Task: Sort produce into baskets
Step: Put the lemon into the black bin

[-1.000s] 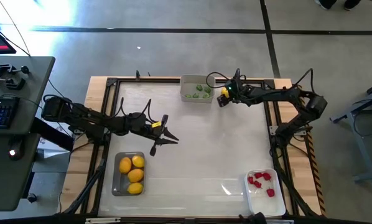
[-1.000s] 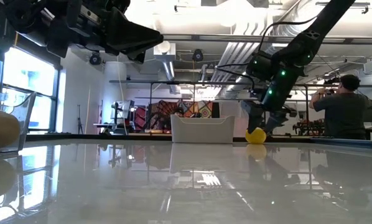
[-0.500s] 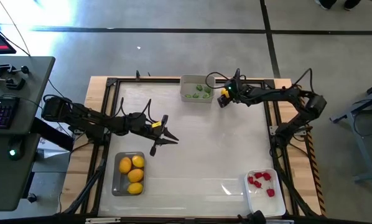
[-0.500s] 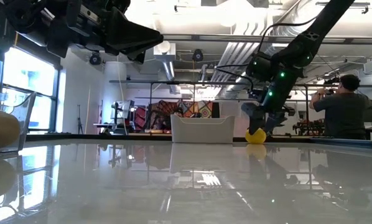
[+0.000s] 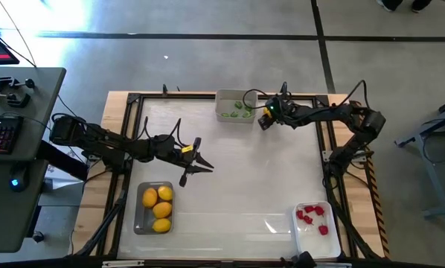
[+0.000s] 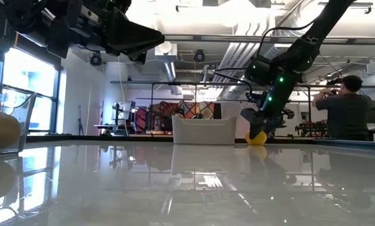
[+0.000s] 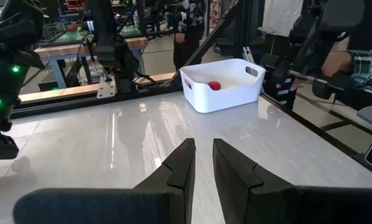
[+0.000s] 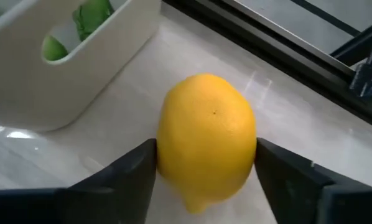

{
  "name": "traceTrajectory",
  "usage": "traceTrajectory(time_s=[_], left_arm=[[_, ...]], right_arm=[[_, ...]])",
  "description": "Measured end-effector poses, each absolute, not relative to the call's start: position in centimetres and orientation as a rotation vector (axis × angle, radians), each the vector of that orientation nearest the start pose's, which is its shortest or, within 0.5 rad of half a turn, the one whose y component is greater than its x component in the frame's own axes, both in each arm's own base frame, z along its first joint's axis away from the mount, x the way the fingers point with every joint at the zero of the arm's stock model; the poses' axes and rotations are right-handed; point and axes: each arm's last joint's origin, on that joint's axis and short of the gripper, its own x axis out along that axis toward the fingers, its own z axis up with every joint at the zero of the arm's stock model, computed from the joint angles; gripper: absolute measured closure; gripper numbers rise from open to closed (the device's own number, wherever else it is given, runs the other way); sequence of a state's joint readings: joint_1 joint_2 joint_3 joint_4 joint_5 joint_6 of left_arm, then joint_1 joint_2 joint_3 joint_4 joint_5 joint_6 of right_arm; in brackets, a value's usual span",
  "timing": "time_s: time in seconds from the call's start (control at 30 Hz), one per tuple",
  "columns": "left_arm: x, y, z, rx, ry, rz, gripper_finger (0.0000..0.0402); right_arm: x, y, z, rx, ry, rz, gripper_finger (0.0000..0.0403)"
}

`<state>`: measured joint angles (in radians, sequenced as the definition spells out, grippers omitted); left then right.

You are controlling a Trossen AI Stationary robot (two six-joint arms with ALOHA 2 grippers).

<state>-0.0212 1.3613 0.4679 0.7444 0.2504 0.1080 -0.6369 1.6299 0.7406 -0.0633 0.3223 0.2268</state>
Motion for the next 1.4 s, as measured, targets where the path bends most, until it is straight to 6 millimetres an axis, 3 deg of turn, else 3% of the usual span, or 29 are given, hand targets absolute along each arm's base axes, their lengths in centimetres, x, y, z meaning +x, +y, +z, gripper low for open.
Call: traceTrajectory(time_s=[0.23, 0.43, 0.67, 0.87, 1.03, 1.17, 1.4], left_arm=[[26.0, -1.3, 19.4, 0.090, 0.135, -0.279, 0.0359], [25.9, -1.2, 18.9, 0.168, 0.177, -0.260, 0.0359], [25.9, -1.7, 18.7, 0.233, 0.195, -0.254, 0.0359], [25.6, -4.4, 18.7, 0.455, 0.190, -0.185, 0.0324], [25.2, -6.8, 19.1, 0.600, 0.170, -0.142, 0.0266], [25.3, -8.2, 19.9, 0.612, 0.141, -0.139, 0.0214], [25.6, -9.6, 20.6, 0.613, 0.114, -0.154, 0.0157]], right_arm=[[22.9, -18.0, 13.7, 0.347, 0.889, -0.969, 0.0240], [22.8, -15.9, 14.9, 0.379, 0.952, -0.830, 0.0246], [23.1, -9.8, 18.7, 0.353, 0.931, -0.678, 0.0241], [24.8, -2.9, 21.0, 0.333, 0.780, -0.416, 0.0242], [26.7, 2.4, 21.6, 0.315, 0.640, -0.183, 0.0242], [27.9, 5.8, 21.8, 0.286, 0.519, -0.020, 0.0242], [29.1, 8.4, 20.6, 0.289, 0.462, 0.067, 0.0241]])
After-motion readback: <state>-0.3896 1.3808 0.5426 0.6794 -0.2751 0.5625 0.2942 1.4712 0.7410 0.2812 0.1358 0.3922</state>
